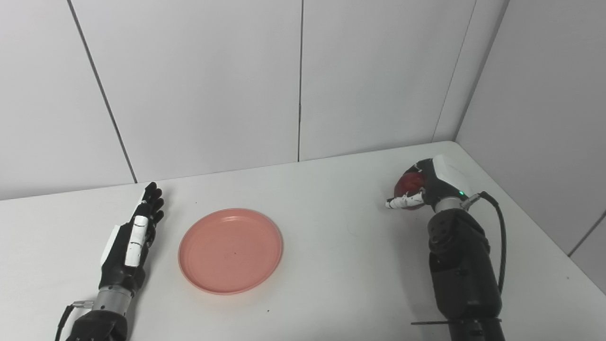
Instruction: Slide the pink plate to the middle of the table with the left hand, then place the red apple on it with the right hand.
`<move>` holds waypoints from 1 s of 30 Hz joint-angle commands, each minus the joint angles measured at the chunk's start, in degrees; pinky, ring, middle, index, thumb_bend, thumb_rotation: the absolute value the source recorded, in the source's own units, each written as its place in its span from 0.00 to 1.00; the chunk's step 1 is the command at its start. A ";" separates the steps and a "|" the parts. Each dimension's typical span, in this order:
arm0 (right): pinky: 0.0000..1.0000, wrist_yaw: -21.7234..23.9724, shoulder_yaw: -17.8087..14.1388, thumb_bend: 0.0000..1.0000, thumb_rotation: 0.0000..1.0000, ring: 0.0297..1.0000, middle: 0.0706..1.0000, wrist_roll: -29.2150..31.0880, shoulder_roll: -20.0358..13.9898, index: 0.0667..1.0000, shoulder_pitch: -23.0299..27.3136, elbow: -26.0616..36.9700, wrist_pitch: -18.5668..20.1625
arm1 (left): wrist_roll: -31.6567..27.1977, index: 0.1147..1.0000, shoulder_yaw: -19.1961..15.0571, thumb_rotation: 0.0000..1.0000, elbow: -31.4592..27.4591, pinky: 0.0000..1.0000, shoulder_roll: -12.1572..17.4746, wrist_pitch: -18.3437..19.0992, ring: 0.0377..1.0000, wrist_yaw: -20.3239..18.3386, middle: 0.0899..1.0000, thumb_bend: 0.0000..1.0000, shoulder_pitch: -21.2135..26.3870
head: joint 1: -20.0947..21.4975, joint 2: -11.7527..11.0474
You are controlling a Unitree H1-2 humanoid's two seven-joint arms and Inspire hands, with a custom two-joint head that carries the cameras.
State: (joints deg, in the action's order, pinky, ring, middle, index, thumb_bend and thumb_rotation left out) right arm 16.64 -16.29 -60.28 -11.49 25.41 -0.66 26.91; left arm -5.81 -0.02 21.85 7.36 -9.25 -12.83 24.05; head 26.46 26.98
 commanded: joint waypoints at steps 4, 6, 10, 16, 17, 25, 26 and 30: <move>0.41 -7.35 2.68 0.52 0.00 0.43 0.45 4.58 -0.57 0.45 0.85 4.06 -0.48 | 0.18 1.00 0.34 1.00 -2.82 1.00 -0.23 -0.80 1.00 0.12 1.00 0.69 1.29 | -2.25 0.11; 0.28 -9.97 4.08 0.52 0.00 0.38 0.40 6.39 -0.26 0.47 0.48 4.87 -1.34 | 0.61 1.00 0.52 1.00 -2.67 1.00 -0.46 -1.60 1.00 0.44 1.00 0.70 1.19 | -3.19 0.06; 0.22 -14.05 7.18 0.51 0.00 0.37 0.39 10.25 0.18 0.47 -0.20 5.91 -3.42 | 0.96 1.00 0.73 1.00 -2.72 1.00 -1.15 -2.13 1.00 0.98 1.00 0.70 1.03 | -5.43 0.10; 0.19 -18.57 12.40 0.51 0.00 0.34 0.42 14.94 1.57 0.49 -1.48 6.79 -6.91 | 2.02 1.00 1.18 1.00 -3.34 1.00 -2.06 -2.12 1.00 1.99 1.00 0.71 0.71 | -8.41 0.14; 0.19 -18.85 13.28 0.51 0.00 0.34 0.42 15.57 1.62 0.49 -1.77 7.05 -7.38 | 2.27 1.00 1.27 1.00 -3.61 1.00 -2.22 -2.12 1.00 2.21 1.00 0.71 0.59 | -9.04 -0.03; 0.17 -19.51 19.11 0.50 0.00 0.33 0.41 19.23 1.75 0.50 -3.90 8.63 -10.47 | 1.60 1.00 1.12 1.00 -5.70 1.00 -4.04 -0.90 1.00 2.99 1.00 0.72 -0.43 | -12.22 -0.62; 0.17 -19.47 19.67 0.50 0.00 0.33 0.41 19.66 1.76 0.50 -4.13 8.74 -10.91 | 1.86 1.00 1.20 1.00 -5.92 1.00 -4.28 -0.77 1.00 3.23 1.00 0.71 -0.51 | -12.68 -0.67; 0.14 -19.53 21.81 0.50 0.00 0.32 0.39 20.70 1.37 0.49 -4.78 8.92 -12.79 | 2.63 1.00 1.44 1.00 -6.77 1.00 -4.95 -0.10 1.00 3.76 1.00 0.71 -0.80 | -14.48 -0.84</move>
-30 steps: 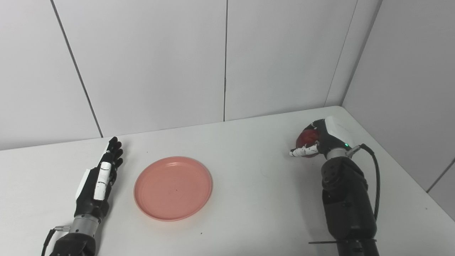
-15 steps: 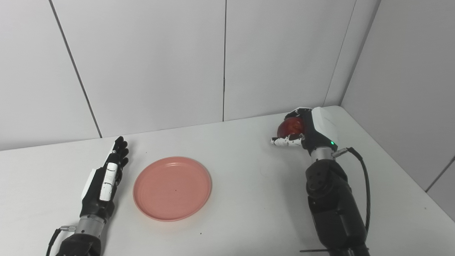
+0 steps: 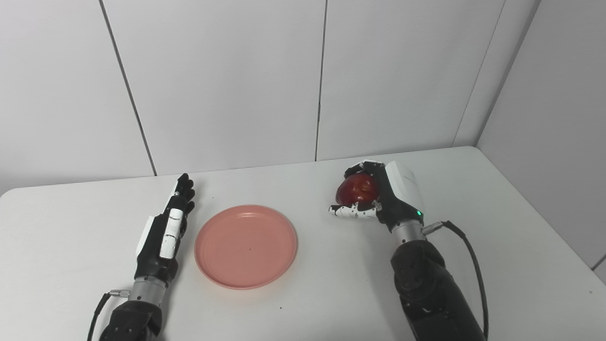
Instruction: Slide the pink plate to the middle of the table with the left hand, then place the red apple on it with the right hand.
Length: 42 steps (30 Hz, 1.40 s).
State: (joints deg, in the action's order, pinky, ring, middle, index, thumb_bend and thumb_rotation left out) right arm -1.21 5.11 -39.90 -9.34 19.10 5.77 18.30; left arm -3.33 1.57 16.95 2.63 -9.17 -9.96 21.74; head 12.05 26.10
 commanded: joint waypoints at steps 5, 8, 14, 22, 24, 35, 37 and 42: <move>0.18 0.74 2.72 0.51 0.00 0.34 0.42 2.30 -1.33 0.49 1.83 3.78 -5.42 | 0.69 1.00 -0.11 1.00 -2.93 1.00 -1.08 0.56 1.00 2.04 1.00 0.72 1.08 | -2.26 0.35; 0.16 1.39 4.11 0.51 0.00 0.32 0.40 2.64 -0.87 0.49 2.72 4.21 -4.93 | 1.26 1.00 0.03 1.00 -3.90 1.00 -1.44 1.07 1.00 2.88 1.00 0.71 0.75 | -3.97 0.29; 0.15 1.61 7.26 0.50 0.00 0.32 0.40 3.85 0.08 0.49 5.42 0.98 -7.08 | 1.69 1.00 0.36 1.00 -4.87 1.00 -1.86 1.52 1.00 3.30 1.00 0.70 0.33 | -6.00 0.52; 0.14 1.58 10.36 0.51 0.00 0.36 0.43 4.17 0.85 0.46 8.27 -3.12 -9.59 | 3.14 1.00 0.88 1.00 -3.76 1.00 -1.82 0.06 1.00 3.74 1.00 0.70 0.58 | -7.76 0.63; 0.15 1.51 11.20 0.51 0.00 0.35 0.41 3.97 1.43 0.47 9.05 -4.48 -9.98 | 3.09 1.00 0.66 1.00 -3.90 1.00 -2.07 0.41 1.00 4.05 1.00 0.70 0.56 | -8.27 0.63; 0.19 1.23 14.76 0.50 0.00 0.33 0.40 2.83 3.09 0.50 10.97 -10.47 -11.68 | 3.57 1.00 1.11 1.00 -4.06 1.00 -1.86 0.45 1.00 4.62 1.00 0.70 0.46 | -9.01 0.73; 0.20 1.08 15.39 0.50 0.00 0.34 0.40 2.45 3.34 0.50 11.25 -11.51 -11.92 | 3.72 1.00 1.13 1.00 -4.05 1.00 -1.87 0.52 1.00 4.76 1.00 0.69 0.37 | -9.05 0.77; 0.16 2.01 17.19 0.51 0.00 0.38 0.44 1.45 3.97 0.45 12.14 -13.36 -11.30 | 3.50 1.00 1.14 1.00 -3.80 1.00 -2.05 0.29 1.00 4.39 1.00 0.67 0.34 | -9.03 1.02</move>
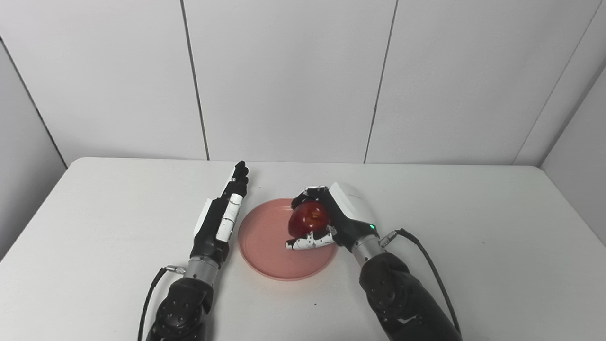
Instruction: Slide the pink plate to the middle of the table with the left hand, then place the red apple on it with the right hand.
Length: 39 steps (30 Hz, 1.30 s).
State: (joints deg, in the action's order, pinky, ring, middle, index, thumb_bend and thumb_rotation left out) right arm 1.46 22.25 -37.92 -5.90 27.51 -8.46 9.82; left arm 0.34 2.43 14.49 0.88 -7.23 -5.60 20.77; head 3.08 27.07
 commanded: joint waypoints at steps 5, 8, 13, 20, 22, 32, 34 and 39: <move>0.20 0.71 1.91 0.51 0.00 0.34 0.40 -1.76 0.56 0.51 3.89 0.07 -1.61 | -0.57 1.00 0.55 1.00 -0.92 1.00 -0.19 -2.00 1.00 -0.73 1.00 0.68 1.18 | 0.03 0.38; 0.19 0.92 2.62 0.50 0.00 0.33 0.40 -2.17 0.68 0.51 3.82 -0.59 -1.89 | -0.46 1.00 0.66 1.00 -0.81 1.00 -0.10 -2.21 1.00 -0.89 1.00 0.69 1.13 | 0.04 0.44; 0.18 0.73 3.52 0.50 0.00 0.33 0.40 -2.97 0.60 0.51 3.91 -1.41 -2.52 | -0.61 1.00 0.67 1.00 -0.95 1.00 -0.11 -2.25 1.00 -0.97 1.00 0.69 0.97 | 0.04 0.44; 0.33 2.42 4.55 0.51 0.00 0.37 0.42 -3.80 0.18 0.51 4.09 -1.08 -1.50 | -0.48 1.00 0.60 1.00 -0.60 1.00 0.02 -2.61 1.00 -1.07 1.00 0.69 0.86 | 0.21 0.27; 0.46 3.14 4.67 0.51 0.00 0.40 0.43 -3.96 0.02 0.50 4.10 -0.79 -1.10 | -0.51 1.00 0.55 1.00 -0.68 1.00 -0.05 -2.59 1.00 -1.04 1.00 0.69 0.79 | 0.21 0.27; 0.80 3.43 4.91 0.59 0.34 0.78 0.76 -5.03 -0.80 0.76 3.83 0.73 -1.78 | -0.97 1.00 0.26 1.00 -0.24 1.00 -0.15 -3.27 1.00 -1.12 1.00 0.70 0.87 | 0.28 0.33; 0.83 3.47 4.87 0.62 0.43 0.81 0.80 -5.16 -0.87 0.81 3.69 1.15 -1.87 | -1.24 1.00 0.15 1.00 -0.23 1.00 -0.24 -3.30 1.00 -1.24 1.00 0.70 0.88 | 0.28 0.33; 0.89 2.56 3.96 0.68 0.60 0.87 0.88 -4.23 -0.95 0.90 2.64 3.60 -3.06 | -1.61 1.00 0.08 1.00 -0.23 1.00 -0.27 -3.11 1.00 -1.34 1.00 0.72 0.99 | 0.38 0.29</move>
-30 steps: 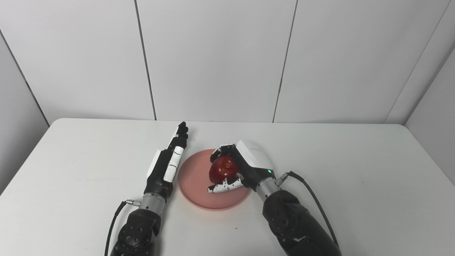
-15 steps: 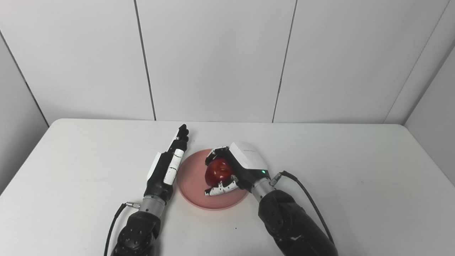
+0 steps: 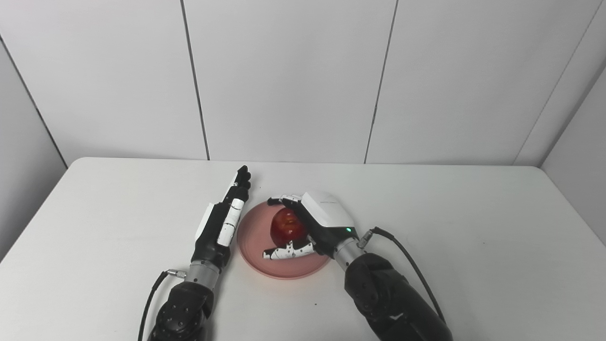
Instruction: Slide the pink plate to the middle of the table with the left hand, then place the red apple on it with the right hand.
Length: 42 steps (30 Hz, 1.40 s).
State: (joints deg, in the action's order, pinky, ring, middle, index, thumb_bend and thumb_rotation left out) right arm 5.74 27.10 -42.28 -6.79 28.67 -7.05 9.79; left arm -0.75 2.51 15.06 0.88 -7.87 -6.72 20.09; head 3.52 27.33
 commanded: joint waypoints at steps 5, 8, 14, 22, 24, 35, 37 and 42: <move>0.93 -2.50 -2.32 0.70 0.67 0.91 0.92 1.91 0.17 0.95 0.54 3.96 -4.09 | -0.69 1.00 -0.14 1.00 -0.85 1.00 -0.28 -2.01 1.00 0.08 1.00 0.73 1.79 | -0.11 0.04; 0.94 -3.53 -3.17 0.70 0.67 0.93 0.94 2.90 0.50 0.97 0.08 4.27 -5.38 | -0.54 1.00 -0.25 1.00 -0.85 1.00 -0.30 -2.00 1.00 0.30 1.00 0.71 1.81 | -0.13 -0.02; 0.95 -6.60 -5.87 0.70 0.69 0.96 0.99 6.81 1.38 0.98 -1.12 3.29 -9.78 | -0.41 1.00 -0.68 1.00 -1.36 1.00 -0.48 -1.38 1.00 1.10 1.00 0.71 1.51 | -0.30 -0.24; 0.94 -8.62 -10.22 0.70 0.77 1.00 1.00 13.38 1.70 1.00 -3.65 2.43 -14.68 | -0.12 1.00 -0.74 1.00 -2.23 1.00 -0.14 -0.25 1.00 1.50 1.00 0.69 1.00 | -0.27 -0.35; 0.95 -8.61 -11.48 0.69 0.79 1.00 1.00 15.73 1.59 1.00 -4.30 1.95 -15.97 | -0.03 1.00 -0.75 1.00 -2.26 1.00 0.02 -0.32 1.00 1.53 1.00 0.70 0.94 | -0.32 -0.47; 0.95 -6.99 -15.97 0.68 0.94 1.00 1.00 22.15 1.23 1.00 -8.17 2.10 -15.79 | -1.09 1.00 -1.33 1.00 -3.90 1.00 0.78 1.17 1.00 0.95 1.00 0.69 -0.10 | -0.45 -0.30; 0.95 -7.17 -16.49 0.67 0.94 1.00 1.00 23.16 1.37 1.00 -8.89 1.59 -16.74 | -1.16 1.00 -1.36 1.00 -4.67 1.00 0.97 1.98 1.00 0.74 1.00 0.68 -0.47 | -0.42 -0.32; 0.98 -7.51 -17.52 0.66 0.99 1.00 1.00 25.21 2.06 1.00 -9.86 0.18 -17.25 | -1.45 1.00 -1.47 1.00 -5.23 1.00 1.22 2.93 1.00 0.25 1.00 0.69 -0.84 | 0.06 -0.28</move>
State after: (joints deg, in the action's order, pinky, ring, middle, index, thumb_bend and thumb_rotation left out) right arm -0.83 10.21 -18.10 -5.46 17.41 -7.61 -4.41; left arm -1.00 1.31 11.55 1.78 -4.44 -6.07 17.97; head 3.60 26.98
